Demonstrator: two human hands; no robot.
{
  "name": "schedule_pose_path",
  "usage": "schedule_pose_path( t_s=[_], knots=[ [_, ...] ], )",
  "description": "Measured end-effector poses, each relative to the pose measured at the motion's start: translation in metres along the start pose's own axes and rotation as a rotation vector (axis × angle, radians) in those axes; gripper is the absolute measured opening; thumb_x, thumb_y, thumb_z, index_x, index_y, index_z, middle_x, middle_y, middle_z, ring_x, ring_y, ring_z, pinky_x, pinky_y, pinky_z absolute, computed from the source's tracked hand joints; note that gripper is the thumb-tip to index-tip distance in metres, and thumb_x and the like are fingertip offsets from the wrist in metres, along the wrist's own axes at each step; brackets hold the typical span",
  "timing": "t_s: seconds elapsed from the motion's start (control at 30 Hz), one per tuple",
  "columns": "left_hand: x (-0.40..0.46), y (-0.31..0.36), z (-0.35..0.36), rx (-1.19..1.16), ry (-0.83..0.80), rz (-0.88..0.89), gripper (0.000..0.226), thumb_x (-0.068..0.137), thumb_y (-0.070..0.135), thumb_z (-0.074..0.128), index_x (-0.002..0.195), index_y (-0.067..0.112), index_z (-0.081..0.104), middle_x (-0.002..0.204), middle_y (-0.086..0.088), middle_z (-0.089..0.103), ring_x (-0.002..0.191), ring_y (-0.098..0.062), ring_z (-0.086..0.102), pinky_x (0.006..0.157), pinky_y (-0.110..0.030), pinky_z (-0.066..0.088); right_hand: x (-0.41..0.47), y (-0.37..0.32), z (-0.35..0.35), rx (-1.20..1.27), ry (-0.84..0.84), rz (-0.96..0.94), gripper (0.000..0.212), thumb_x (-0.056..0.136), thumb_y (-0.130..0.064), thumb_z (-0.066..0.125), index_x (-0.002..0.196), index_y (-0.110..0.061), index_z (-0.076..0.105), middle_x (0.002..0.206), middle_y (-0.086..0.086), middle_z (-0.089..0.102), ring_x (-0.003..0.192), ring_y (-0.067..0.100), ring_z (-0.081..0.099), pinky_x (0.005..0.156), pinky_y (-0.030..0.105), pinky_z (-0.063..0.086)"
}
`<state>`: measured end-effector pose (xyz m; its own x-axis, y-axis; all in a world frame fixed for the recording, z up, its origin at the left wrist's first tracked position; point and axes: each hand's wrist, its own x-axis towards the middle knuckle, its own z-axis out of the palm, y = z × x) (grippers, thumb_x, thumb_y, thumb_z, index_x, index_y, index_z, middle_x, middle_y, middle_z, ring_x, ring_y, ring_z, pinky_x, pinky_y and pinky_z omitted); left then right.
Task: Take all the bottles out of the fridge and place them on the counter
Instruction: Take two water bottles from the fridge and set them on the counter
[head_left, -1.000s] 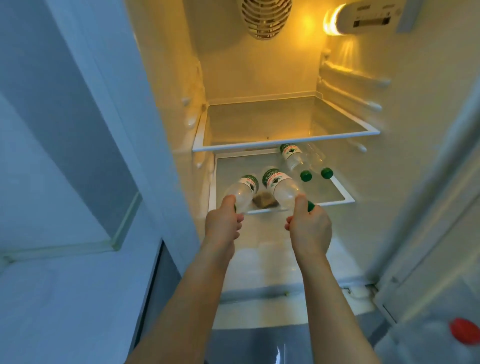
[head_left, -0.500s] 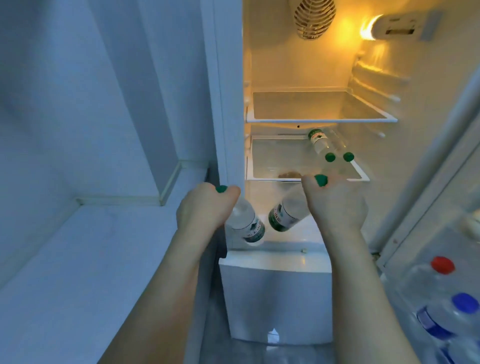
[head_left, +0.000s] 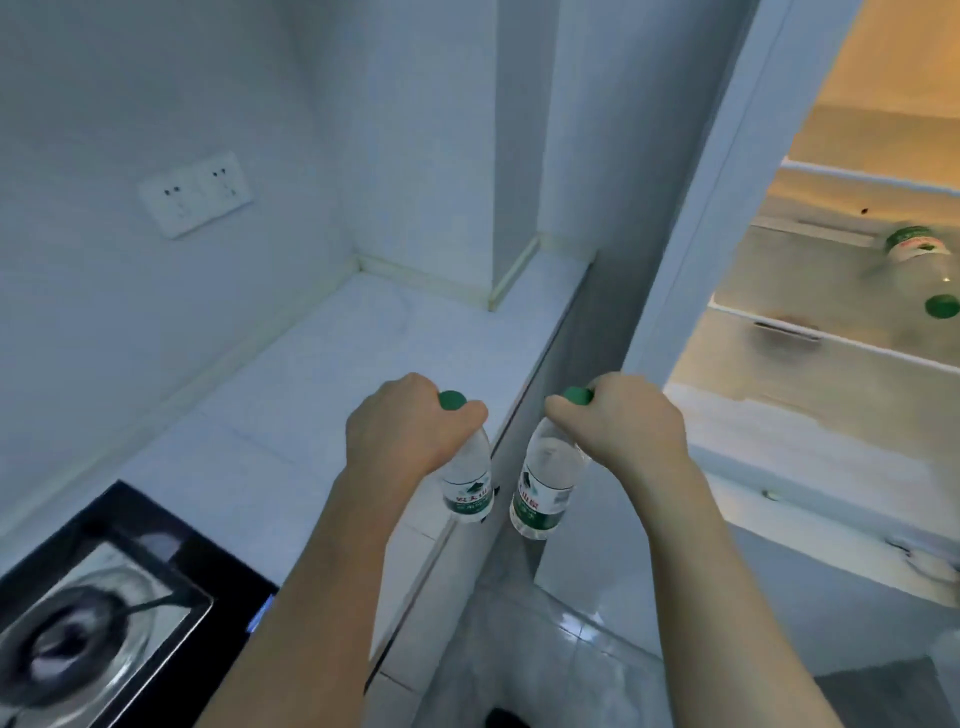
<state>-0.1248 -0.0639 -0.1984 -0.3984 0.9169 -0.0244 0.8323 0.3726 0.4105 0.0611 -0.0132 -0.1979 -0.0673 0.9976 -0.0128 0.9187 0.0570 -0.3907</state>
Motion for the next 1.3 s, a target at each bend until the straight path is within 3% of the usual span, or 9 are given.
schedule_pose_path(
  t_s=[0.17, 0.37, 0.57, 0.93, 1.17, 1.3],
  knots=[
    [0.000, -0.041, -0.009, -0.017, 0.085, -0.173, 0.041, 0.075, 0.047, 0.059, 0.061, 0.013, 0.040, 0.057, 0.001, 0.043, 0.053, -0.019, 0.040, 0.051, -0.025, 0.029, 0.021, -0.041, 0.024, -0.016, -0.097, -0.183, 0.039, 0.075, -0.046, 0.055, 0.061, -0.013, 0.038, 0.055, 0.001, 0.041, 0.049, 0.021, 0.038, 0.050, 0.024, 0.031],
    [-0.013, -0.071, -0.017, -0.008, 0.146, -0.391, 0.043, 0.075, 0.051, 0.057, 0.062, 0.013, 0.042, 0.058, 0.001, 0.047, 0.053, -0.019, 0.044, 0.050, -0.026, 0.032, 0.041, -0.082, 0.053, -0.048, -0.254, -0.386, 0.040, 0.076, -0.049, 0.057, 0.066, -0.013, 0.044, 0.061, 0.002, 0.049, 0.054, 0.021, 0.045, 0.052, 0.024, 0.034],
    [-0.045, -0.102, -0.025, 0.005, 0.265, -0.583, 0.043, 0.075, 0.050, 0.057, 0.059, 0.013, 0.043, 0.057, 0.001, 0.050, 0.055, -0.021, 0.050, 0.049, -0.025, 0.032, 0.033, -0.124, 0.087, 0.001, -0.356, -0.588, 0.043, 0.076, -0.050, 0.059, 0.064, -0.013, 0.042, 0.061, 0.001, 0.044, 0.054, 0.019, 0.043, 0.053, 0.027, 0.032],
    [-0.154, -0.153, -0.063, -0.003, 0.466, -0.857, 0.040, 0.078, 0.048, 0.056, 0.057, 0.015, 0.046, 0.056, 0.002, 0.051, 0.053, -0.017, 0.050, 0.049, -0.025, 0.031, -0.060, -0.207, 0.105, 0.033, -0.491, -0.949, 0.040, 0.072, -0.047, 0.062, 0.060, -0.015, 0.041, 0.059, -0.001, 0.044, 0.054, 0.019, 0.042, 0.051, 0.026, 0.029],
    [-0.274, -0.200, -0.090, 0.015, 0.578, -1.036, 0.042, 0.076, 0.052, 0.054, 0.058, 0.015, 0.046, 0.055, 0.002, 0.050, 0.054, -0.021, 0.051, 0.051, -0.026, 0.037, -0.176, -0.255, 0.110, 0.006, -0.539, -1.163, 0.036, 0.072, -0.050, 0.062, 0.066, -0.016, 0.054, 0.064, -0.003, 0.056, 0.061, 0.016, 0.053, 0.052, 0.025, 0.033],
    [-0.328, -0.214, -0.101, 0.044, 0.601, -1.122, 0.041, 0.075, 0.052, 0.054, 0.063, 0.013, 0.052, 0.060, 0.000, 0.060, 0.060, -0.020, 0.059, 0.058, -0.028, 0.047, -0.229, -0.270, 0.111, -0.022, -0.578, -1.253, 0.035, 0.072, -0.051, 0.061, 0.065, -0.017, 0.056, 0.064, -0.003, 0.058, 0.062, 0.016, 0.055, 0.052, 0.025, 0.034]
  ],
)
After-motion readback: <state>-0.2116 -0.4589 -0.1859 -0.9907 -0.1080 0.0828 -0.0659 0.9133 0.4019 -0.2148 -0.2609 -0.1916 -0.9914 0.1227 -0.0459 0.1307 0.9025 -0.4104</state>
